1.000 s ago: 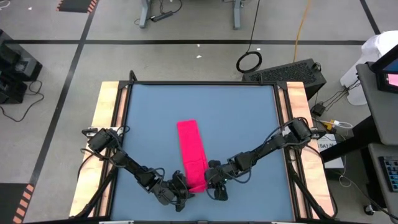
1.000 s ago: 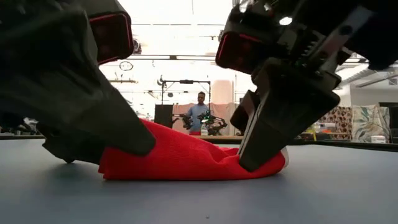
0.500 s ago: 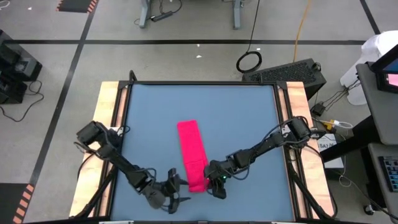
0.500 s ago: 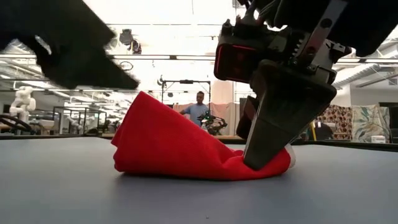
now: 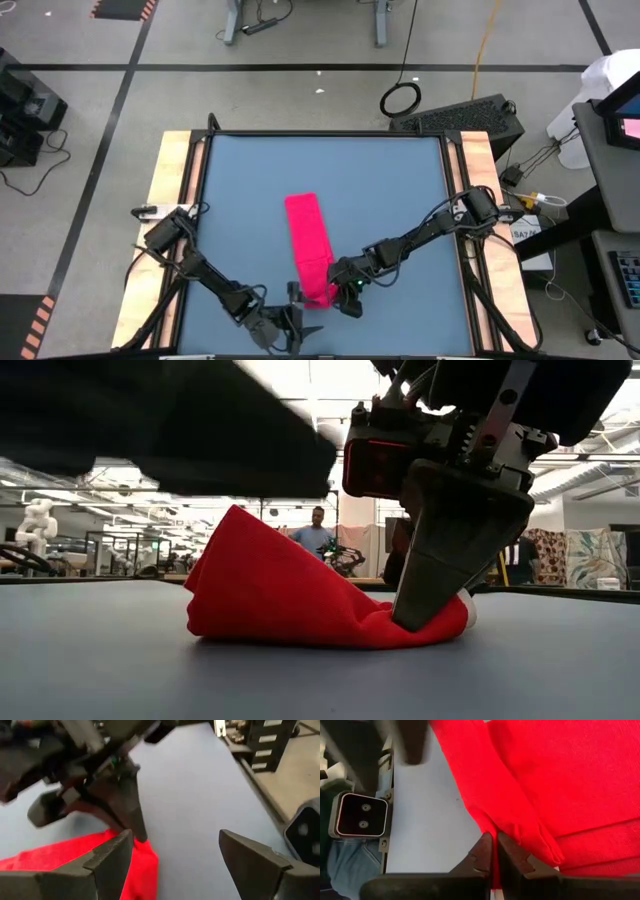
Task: Roll towel
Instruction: Roll the red towel
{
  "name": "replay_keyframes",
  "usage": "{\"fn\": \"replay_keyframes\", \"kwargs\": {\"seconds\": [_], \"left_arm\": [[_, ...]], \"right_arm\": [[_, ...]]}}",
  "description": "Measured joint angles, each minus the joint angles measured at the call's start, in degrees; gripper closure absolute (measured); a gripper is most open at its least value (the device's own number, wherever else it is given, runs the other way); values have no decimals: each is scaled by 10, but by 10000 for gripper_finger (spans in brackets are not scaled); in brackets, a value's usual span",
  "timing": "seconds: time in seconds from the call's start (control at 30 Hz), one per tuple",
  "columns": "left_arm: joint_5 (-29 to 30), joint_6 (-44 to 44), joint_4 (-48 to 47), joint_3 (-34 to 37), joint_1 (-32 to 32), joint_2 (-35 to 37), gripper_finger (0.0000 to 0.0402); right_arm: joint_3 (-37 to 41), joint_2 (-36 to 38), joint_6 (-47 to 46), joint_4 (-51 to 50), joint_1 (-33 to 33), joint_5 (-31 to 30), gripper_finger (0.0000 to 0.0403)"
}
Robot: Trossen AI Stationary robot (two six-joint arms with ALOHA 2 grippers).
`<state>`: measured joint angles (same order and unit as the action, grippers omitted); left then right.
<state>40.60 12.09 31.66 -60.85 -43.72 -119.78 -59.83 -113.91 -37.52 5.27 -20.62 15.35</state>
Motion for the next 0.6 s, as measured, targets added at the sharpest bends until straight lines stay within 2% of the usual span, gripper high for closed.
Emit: {"fn": "replay_keyframes", "kwargs": {"seconds": [0.13,0.33,0.6], "left_arm": [[1,-18,-9,-8,-4,-1,100],[7,37,-89,-7,-1,-1,100],[8,51,-128,-8,0,-1,100]], "right_arm": [[0,0,0,0,0,-1,393],[0,0,0,1,-1,-3,393],[0,0,-7,1,-1,-4,393]]}}
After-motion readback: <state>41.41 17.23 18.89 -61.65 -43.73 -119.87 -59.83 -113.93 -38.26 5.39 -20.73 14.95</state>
